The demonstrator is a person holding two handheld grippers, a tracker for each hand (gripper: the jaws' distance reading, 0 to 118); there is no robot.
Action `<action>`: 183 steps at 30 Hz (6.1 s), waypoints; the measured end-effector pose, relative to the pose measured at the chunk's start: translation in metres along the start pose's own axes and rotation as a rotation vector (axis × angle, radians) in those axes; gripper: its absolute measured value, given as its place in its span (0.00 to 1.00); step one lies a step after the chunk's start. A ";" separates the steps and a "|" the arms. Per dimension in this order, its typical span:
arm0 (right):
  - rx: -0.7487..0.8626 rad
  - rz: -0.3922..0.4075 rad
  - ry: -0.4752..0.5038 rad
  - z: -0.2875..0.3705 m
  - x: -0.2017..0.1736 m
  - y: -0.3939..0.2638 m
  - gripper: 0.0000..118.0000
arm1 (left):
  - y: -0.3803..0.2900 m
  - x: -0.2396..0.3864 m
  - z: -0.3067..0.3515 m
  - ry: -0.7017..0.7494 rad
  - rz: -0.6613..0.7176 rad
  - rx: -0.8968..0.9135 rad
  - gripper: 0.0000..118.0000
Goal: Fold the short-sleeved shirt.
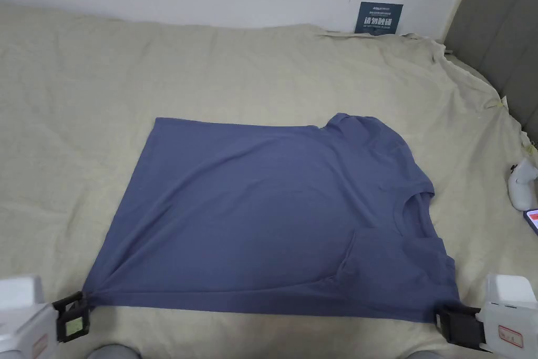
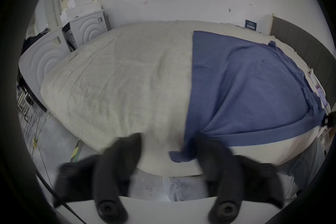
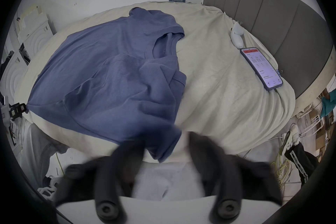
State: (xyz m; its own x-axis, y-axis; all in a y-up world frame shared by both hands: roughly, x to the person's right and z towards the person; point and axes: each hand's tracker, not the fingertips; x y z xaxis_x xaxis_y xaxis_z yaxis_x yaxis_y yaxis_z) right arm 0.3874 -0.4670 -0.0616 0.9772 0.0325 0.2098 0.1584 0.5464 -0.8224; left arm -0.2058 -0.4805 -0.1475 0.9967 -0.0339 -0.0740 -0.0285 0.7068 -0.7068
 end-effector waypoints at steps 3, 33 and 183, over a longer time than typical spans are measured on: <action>0.051 -0.020 -0.008 0.024 0.009 0.004 0.84 | 0.010 -0.022 0.014 -0.033 0.089 0.030 0.90; 0.713 -0.091 0.034 0.117 -0.076 0.055 0.67 | 0.098 0.110 0.077 -0.264 -0.042 0.566 0.42; 0.117 -0.158 -0.007 -0.065 -0.043 0.229 0.06 | 0.218 0.118 -0.114 -0.109 -0.033 0.035 0.00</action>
State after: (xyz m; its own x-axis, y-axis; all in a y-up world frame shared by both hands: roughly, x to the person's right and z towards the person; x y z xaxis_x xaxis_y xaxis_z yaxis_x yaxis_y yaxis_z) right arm 0.3913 -0.3976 -0.2931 0.9404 -0.0562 0.3355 0.2921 0.6389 -0.7117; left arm -0.1031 -0.4108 -0.3903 0.9995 0.0185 0.0273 0.0051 0.7306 -0.6828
